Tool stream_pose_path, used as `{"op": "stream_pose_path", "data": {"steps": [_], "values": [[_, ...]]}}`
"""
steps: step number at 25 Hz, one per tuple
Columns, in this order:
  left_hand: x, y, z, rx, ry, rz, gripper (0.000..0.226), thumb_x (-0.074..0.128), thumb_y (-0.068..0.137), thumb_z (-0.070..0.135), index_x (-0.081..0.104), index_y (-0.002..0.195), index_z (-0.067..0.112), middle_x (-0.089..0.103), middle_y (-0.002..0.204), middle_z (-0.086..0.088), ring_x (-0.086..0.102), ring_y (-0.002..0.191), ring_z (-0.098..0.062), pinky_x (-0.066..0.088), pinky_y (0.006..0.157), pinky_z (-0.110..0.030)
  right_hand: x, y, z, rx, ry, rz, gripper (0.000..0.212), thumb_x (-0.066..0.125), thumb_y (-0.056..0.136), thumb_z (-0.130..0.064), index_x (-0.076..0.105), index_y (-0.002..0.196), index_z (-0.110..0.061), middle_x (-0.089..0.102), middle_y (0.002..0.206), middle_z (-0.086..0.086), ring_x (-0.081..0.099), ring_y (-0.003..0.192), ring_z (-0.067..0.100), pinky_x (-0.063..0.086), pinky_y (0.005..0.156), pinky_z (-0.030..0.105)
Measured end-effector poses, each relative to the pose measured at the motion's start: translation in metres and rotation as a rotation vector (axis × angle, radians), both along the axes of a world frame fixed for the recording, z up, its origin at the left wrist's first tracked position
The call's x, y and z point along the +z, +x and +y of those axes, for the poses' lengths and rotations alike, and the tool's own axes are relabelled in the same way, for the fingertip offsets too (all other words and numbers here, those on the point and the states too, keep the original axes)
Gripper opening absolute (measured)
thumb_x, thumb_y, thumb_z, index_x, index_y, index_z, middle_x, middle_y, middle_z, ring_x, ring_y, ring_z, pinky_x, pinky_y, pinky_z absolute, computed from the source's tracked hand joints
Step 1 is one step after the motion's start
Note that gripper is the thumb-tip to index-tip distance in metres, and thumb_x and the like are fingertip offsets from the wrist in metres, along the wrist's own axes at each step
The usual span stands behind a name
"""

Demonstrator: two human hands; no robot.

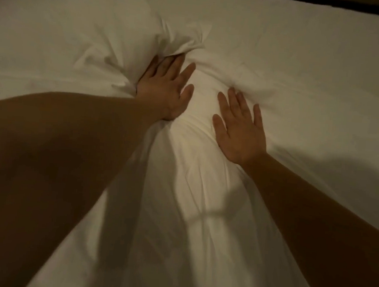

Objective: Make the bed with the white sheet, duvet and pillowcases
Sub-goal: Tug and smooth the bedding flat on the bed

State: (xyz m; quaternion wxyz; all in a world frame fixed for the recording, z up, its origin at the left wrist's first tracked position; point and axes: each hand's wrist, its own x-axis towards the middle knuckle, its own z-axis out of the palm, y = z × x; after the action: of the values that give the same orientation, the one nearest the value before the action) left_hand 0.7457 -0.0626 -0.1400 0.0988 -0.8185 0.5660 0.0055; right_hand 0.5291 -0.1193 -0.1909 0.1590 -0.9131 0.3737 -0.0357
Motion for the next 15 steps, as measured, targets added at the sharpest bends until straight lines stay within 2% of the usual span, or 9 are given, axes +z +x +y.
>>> {"op": "stream_pose_path", "data": {"steps": [3, 6, 8, 10, 12, 15], "values": [[0.012, -0.021, -0.021, -0.082, -0.051, 0.074, 0.061, 0.023, 0.103, 0.046, 0.018, 0.16, 0.024, 0.01, 0.168, -0.004, 0.002, 0.155, -0.024, -0.004, 0.12, -0.05, 0.005, 0.006, -0.009, -0.006, 0.006, -0.032, 0.064, 0.005, 0.1, -0.049, 0.004, 0.161, -0.028, 0.0, 0.169, -0.004, -0.003, 0.155, 0.014, -0.002, 0.123, 0.047], [0.014, -0.02, -0.038, -0.215, 0.034, 0.132, 0.061, 0.017, 0.103, 0.053, 0.01, 0.16, 0.034, 0.004, 0.169, 0.003, -0.002, 0.155, -0.022, -0.004, 0.121, -0.048, 0.012, 0.012, -0.027, -0.014, 0.008, -0.042, 0.061, 0.004, 0.102, -0.045, 0.0, 0.16, -0.026, -0.001, 0.169, -0.005, -0.004, 0.154, 0.01, -0.003, 0.123, 0.045], [0.013, 0.004, -0.028, -0.144, 0.07, 0.096, 0.069, 0.014, 0.098, 0.065, 0.008, 0.16, 0.035, 0.002, 0.169, 0.0, -0.003, 0.155, -0.021, -0.005, 0.122, -0.043, 0.006, 0.017, -0.033, 0.015, 0.017, -0.01, 0.059, 0.005, 0.105, -0.045, 0.0, 0.16, -0.026, -0.003, 0.168, -0.007, -0.005, 0.154, 0.009, -0.006, 0.123, 0.042], [0.011, 0.019, -0.023, -0.095, 0.098, 0.056, 0.077, 0.011, 0.094, 0.073, 0.006, 0.16, 0.033, 0.0, 0.169, -0.002, -0.005, 0.155, -0.02, -0.007, 0.123, -0.039, -0.005, 0.006, -0.043, -0.12, 0.012, 0.044, 0.06, 0.009, 0.105, -0.049, 0.002, 0.16, -0.029, -0.003, 0.168, -0.006, -0.004, 0.154, 0.014, -0.005, 0.124, 0.043], [0.007, 0.023, -0.021, -0.071, 0.099, 0.018, 0.081, 0.009, 0.092, 0.076, 0.005, 0.16, 0.033, -0.001, 0.169, -0.002, -0.007, 0.155, -0.02, -0.009, 0.123, -0.039, -0.011, -0.009, -0.053, -0.258, 0.079, 0.146, 0.063, 0.008, 0.103, -0.055, -0.002, 0.16, -0.029, -0.006, 0.168, -0.004, -0.005, 0.155, 0.017, -0.004, 0.125, 0.045], [0.004, 0.016, -0.021, -0.02, 0.064, 0.061, 0.081, 0.01, 0.092, 0.075, 0.006, 0.16, 0.033, 0.0, 0.169, -0.001, -0.007, 0.154, -0.021, -0.008, 0.123, -0.04, -0.011, -0.011, -0.055, -0.315, 0.202, 0.245, 0.065, 0.007, 0.103, -0.057, -0.008, 0.159, -0.029, -0.013, 0.167, -0.004, -0.012, 0.154, 0.017, -0.011, 0.122, 0.045]]}}
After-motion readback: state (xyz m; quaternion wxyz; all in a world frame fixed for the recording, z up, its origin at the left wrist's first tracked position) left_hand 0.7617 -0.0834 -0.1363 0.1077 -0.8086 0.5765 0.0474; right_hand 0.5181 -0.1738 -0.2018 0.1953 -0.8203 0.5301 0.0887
